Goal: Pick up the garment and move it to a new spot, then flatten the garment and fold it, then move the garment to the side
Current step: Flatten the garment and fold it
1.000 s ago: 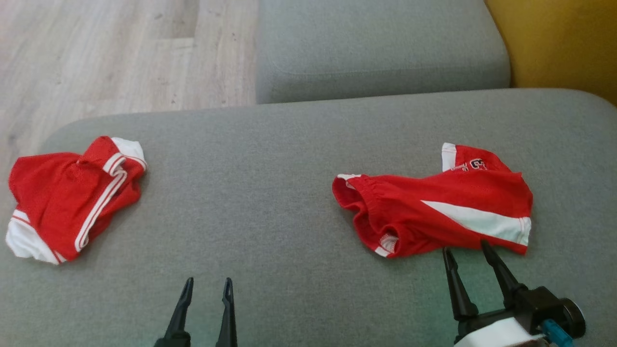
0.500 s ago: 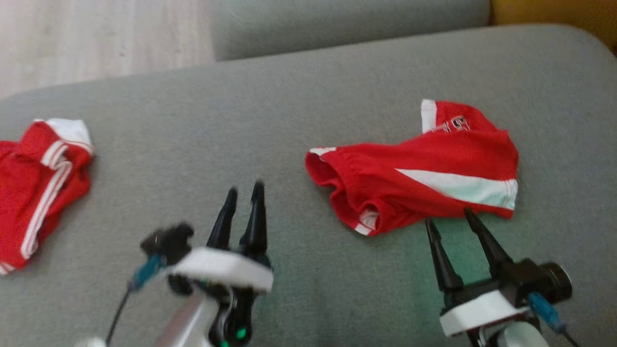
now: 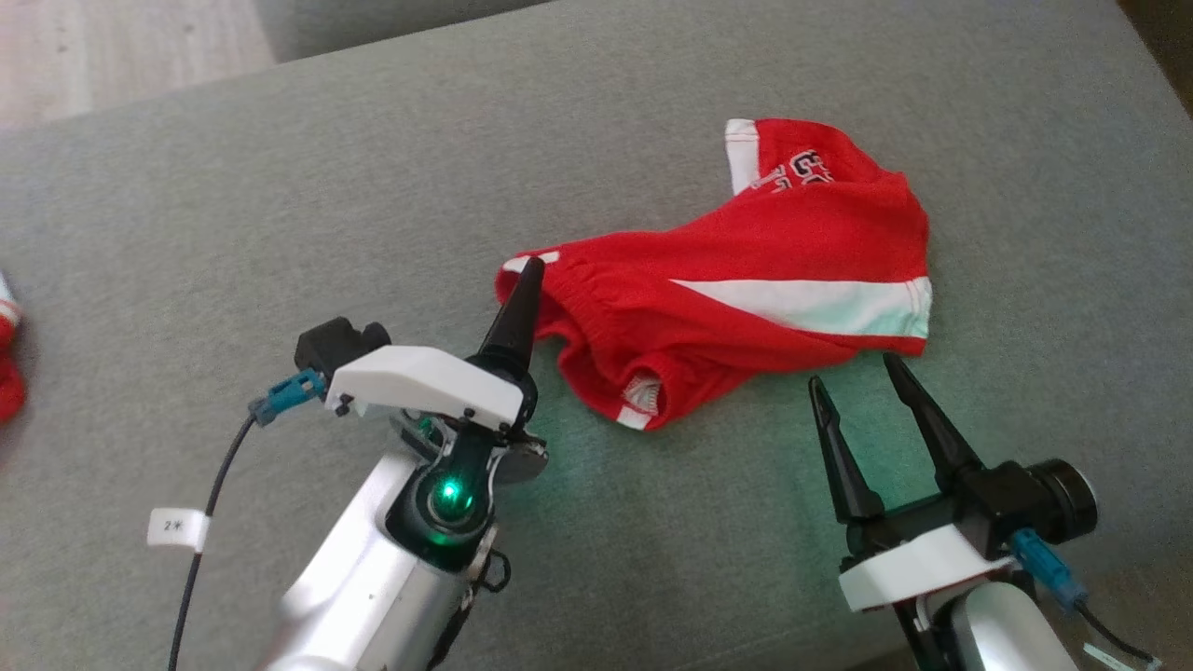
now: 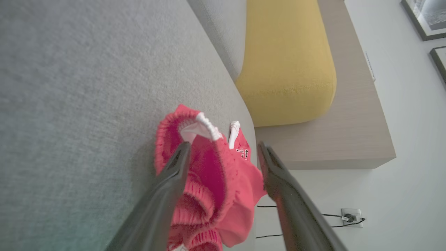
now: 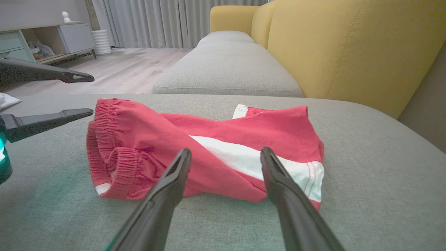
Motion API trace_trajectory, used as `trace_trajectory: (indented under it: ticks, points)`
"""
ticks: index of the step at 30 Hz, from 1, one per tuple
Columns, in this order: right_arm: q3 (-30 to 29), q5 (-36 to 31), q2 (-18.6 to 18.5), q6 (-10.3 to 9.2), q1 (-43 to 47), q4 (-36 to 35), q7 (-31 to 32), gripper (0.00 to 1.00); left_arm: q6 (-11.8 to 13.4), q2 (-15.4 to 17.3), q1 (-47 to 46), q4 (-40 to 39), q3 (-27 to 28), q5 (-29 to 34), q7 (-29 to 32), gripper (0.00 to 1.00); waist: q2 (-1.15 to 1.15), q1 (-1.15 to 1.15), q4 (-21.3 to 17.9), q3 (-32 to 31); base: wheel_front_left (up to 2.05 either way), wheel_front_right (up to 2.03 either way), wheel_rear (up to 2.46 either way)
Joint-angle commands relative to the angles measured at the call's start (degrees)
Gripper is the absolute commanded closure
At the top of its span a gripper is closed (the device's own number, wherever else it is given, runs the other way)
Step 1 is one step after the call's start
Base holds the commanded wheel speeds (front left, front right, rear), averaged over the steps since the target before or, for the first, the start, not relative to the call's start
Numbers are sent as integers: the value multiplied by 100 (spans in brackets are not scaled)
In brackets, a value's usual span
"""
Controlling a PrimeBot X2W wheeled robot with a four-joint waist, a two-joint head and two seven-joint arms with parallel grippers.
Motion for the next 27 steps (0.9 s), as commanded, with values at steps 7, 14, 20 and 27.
trace_trajectory:
  ticks: [7,14,20,27]
  points:
    - [144,11,-27,-4,-166,-192,-21,0,40,-3,-400,103,208,-190,-74,0,0,-1,-199,92,0,0,0]
    - [214,54,-27,-4,-152,-167,-21,0,-5,3,-509,351,341,-198,-275,0,0,-1,-298,91,0,0,0]
    - [247,84,-27,-4,-131,-160,-21,0,-44,41,-611,574,415,-28,-546,100,0,-1,-337,75,0,0,0]
    - [244,132,-27,-4,-93,-137,-21,0,-264,120,-574,716,189,245,-576,100,0,-1,-286,-1,0,0,0]
